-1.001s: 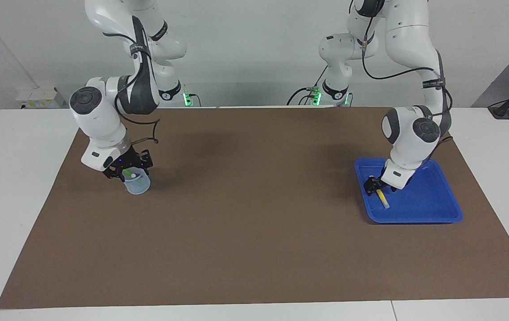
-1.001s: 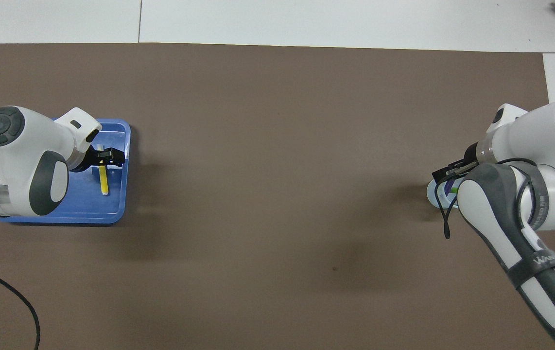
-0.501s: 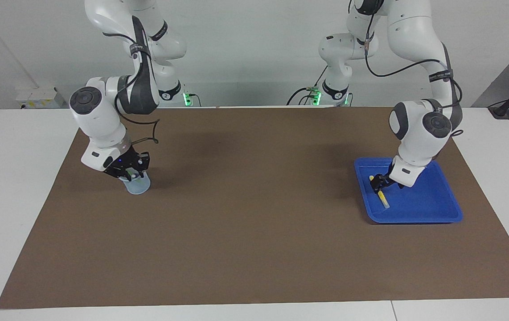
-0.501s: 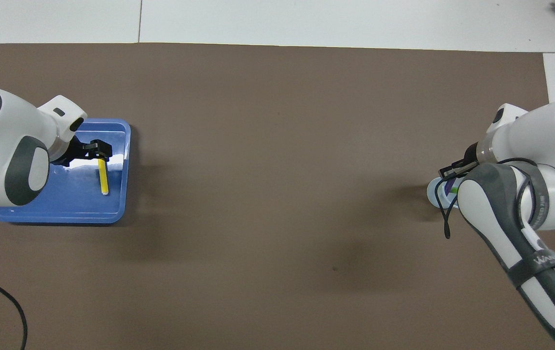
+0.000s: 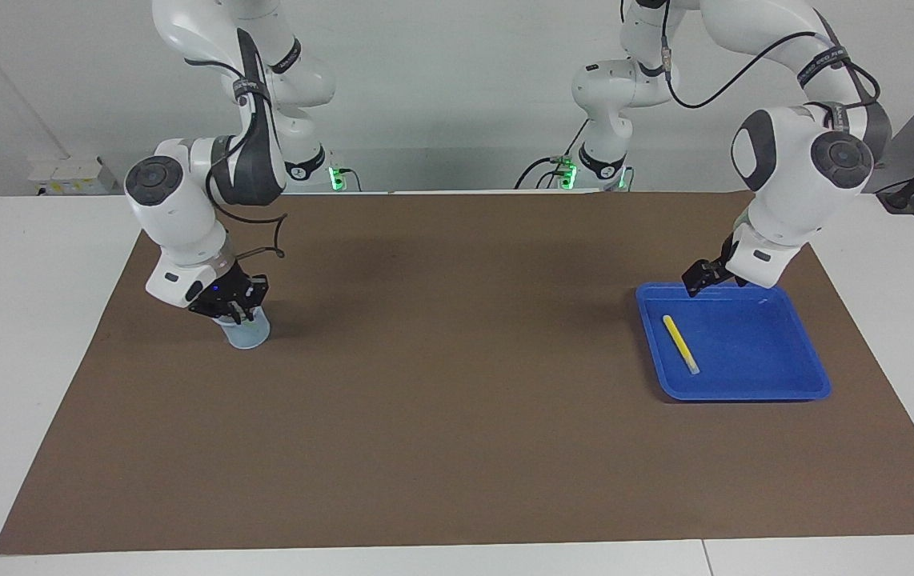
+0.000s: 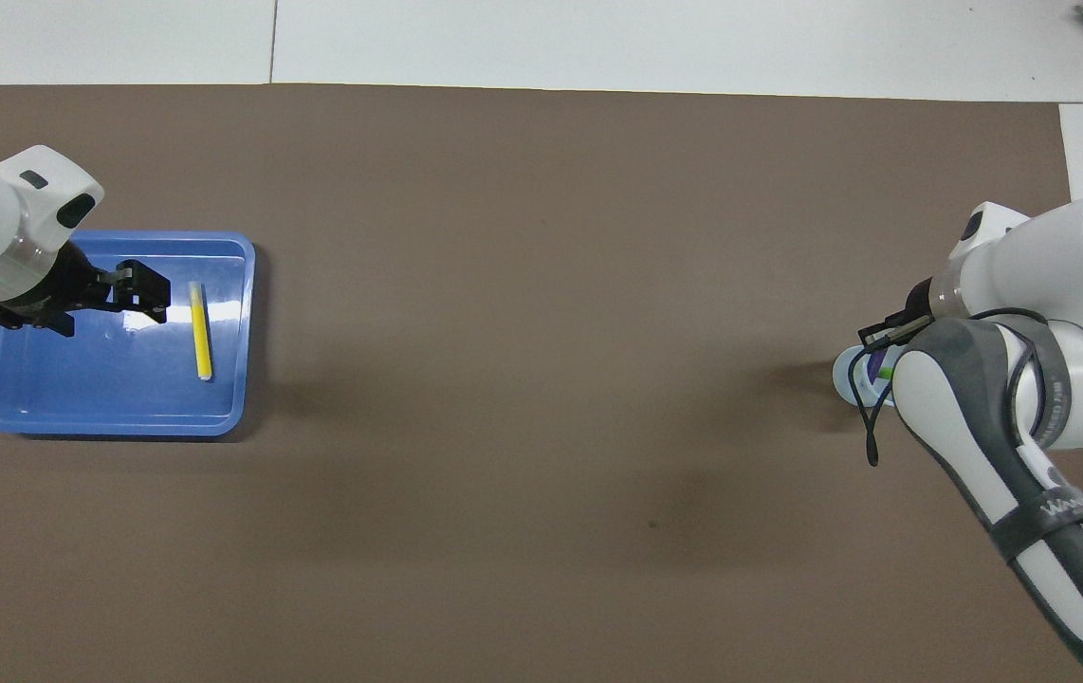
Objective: Right arm passes pens to left for tray arrangement
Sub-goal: 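Raise the left gripper from the tray while the right gripper grasps the purple pen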
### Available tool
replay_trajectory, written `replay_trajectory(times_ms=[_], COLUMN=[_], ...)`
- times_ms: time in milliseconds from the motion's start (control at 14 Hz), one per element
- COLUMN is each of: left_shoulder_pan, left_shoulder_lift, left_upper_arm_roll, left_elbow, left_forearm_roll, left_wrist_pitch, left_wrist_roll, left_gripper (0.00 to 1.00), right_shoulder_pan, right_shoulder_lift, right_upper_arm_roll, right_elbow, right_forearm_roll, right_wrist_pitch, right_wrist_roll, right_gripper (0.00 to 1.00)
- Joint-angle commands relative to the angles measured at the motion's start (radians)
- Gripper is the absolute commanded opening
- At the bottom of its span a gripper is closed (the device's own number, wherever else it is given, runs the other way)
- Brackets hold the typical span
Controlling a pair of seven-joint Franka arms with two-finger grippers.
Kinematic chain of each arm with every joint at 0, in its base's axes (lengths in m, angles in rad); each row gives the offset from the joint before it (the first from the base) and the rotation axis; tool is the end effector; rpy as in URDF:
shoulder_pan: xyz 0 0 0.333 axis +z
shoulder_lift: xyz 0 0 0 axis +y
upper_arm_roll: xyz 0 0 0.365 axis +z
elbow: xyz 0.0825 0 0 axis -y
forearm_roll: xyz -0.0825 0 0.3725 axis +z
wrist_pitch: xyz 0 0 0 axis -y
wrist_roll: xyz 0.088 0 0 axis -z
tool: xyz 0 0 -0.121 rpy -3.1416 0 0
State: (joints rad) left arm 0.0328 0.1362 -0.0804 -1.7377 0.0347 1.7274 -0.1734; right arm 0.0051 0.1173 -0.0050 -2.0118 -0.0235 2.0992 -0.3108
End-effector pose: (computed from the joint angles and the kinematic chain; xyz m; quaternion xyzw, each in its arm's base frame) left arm 0.5804 -0.0215 0.5187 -0.9955 -0.0587 0.0712 0.0194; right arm 0.5686 -0.0013 0.4349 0.9868 0.1608 -0.0164 0.0079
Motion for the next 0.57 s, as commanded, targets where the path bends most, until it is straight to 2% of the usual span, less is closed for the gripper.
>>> replay_trajectory(times_ms=[0, 286, 501], left_shoulder_pan=[0.012, 0.015, 0.013], left_shoulder_lift=[-0.053, -0.121, -0.130], left_upper_arm_roll=[0.008, 0.013, 0.010], left_elbow=[-0.006, -0.020, -0.016], left_forearm_roll=[-0.076, -0.090, -0.082], left_wrist_pitch=[-0.070, -0.095, -0.088], left_wrist_roll=[-0.020, -0.018, -0.018], left_gripper=[1.00, 1.00, 1.00], right_shoulder_pan=[-0.007, -0.007, -0.007], right_shoulder_lift=[-0.015, -0.015, -0.018], right_upper_arm_roll=[0.007, 0.007, 0.007], right_elbow=[-0.005, 0.024, 0.074], right_forearm_roll=[-0.027, -0.027, -0.027], right_wrist_pitch=[-0.027, -0.090, -0.171], right_wrist_roll=[0.012, 0.010, 0.010], right_gripper=[0.00, 0.00, 0.00])
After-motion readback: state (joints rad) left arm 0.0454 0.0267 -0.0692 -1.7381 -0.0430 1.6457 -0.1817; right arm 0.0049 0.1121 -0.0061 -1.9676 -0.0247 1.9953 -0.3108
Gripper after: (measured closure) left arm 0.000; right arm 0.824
